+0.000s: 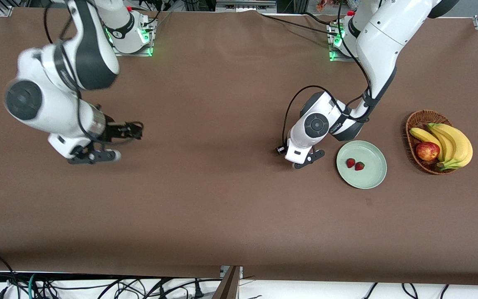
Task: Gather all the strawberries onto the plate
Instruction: 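Place the third strawberry on the plate with the left gripper while the right gripper retracts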
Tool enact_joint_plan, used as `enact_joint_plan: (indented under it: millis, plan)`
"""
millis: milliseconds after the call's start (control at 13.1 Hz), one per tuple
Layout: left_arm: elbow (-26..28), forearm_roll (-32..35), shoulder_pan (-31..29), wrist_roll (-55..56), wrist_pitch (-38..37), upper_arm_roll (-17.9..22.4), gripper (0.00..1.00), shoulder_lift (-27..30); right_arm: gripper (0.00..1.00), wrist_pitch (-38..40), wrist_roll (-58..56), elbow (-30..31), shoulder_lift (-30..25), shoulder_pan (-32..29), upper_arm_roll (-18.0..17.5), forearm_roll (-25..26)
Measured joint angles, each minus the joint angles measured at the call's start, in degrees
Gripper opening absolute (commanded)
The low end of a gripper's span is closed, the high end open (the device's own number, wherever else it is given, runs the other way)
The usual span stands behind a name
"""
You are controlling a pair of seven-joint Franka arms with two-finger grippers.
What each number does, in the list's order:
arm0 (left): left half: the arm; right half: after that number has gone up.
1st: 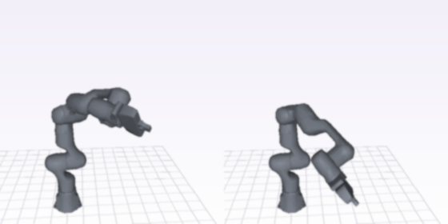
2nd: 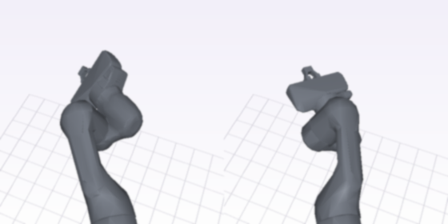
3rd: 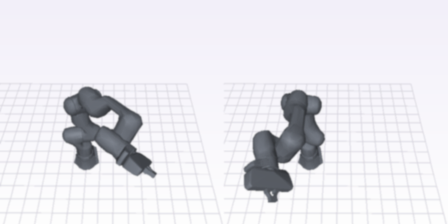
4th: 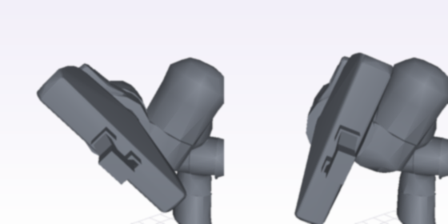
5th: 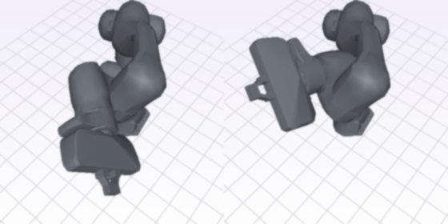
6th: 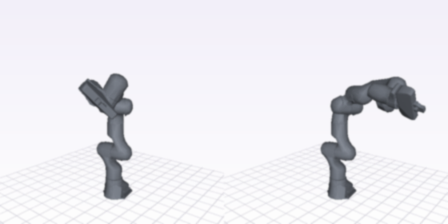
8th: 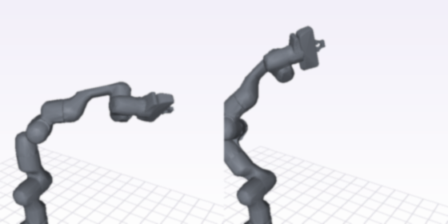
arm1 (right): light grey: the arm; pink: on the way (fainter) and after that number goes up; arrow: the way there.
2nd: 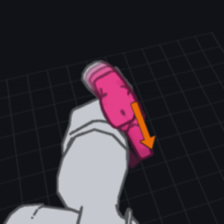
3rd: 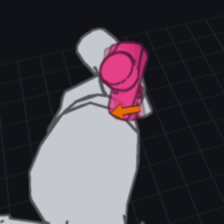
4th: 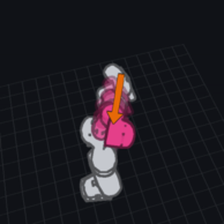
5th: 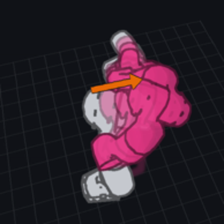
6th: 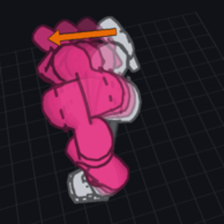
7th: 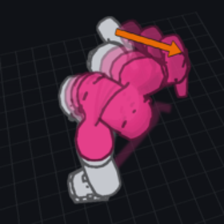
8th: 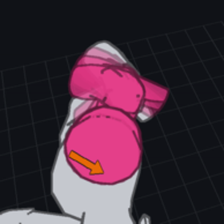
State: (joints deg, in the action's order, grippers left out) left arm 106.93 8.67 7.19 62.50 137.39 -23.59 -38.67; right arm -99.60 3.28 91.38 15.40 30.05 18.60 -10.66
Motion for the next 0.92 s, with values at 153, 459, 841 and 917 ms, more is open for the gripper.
enact_joint_plan:
  millis: [153, 459, 841, 917]
  plan:
    - [0.00, 0.00, -0.01, 0.00, -0.03, -0.01, 0.03, 0.12, 0.99, 1.60, -3.73, 1.53, -4.68, 0.04, 2.16, 0.30]
    - [-0.59, 0.02, -0.40, -0.31, -1.39, 0.21, 0.03, 0.65, 0.99, 5.64, -13.42, 2.36, -9.69, -0.04, 7.70, 0.38]
    - [-9.22, 0.50, -5.38, -13.53, -22.03, 0.95, 0.04, 4.95, 0.99, 6.89, -10.11, 2.42, -10.53, -1.19, 3.03, 4.62]
    - [-10.36, 1.62, -7.17, -17.65, -24.45, 1.16, 0.04, 5.37, 0.99, 6.95, -8.58, 2.40, -10.75, -3.73, -0.82, 5.71]
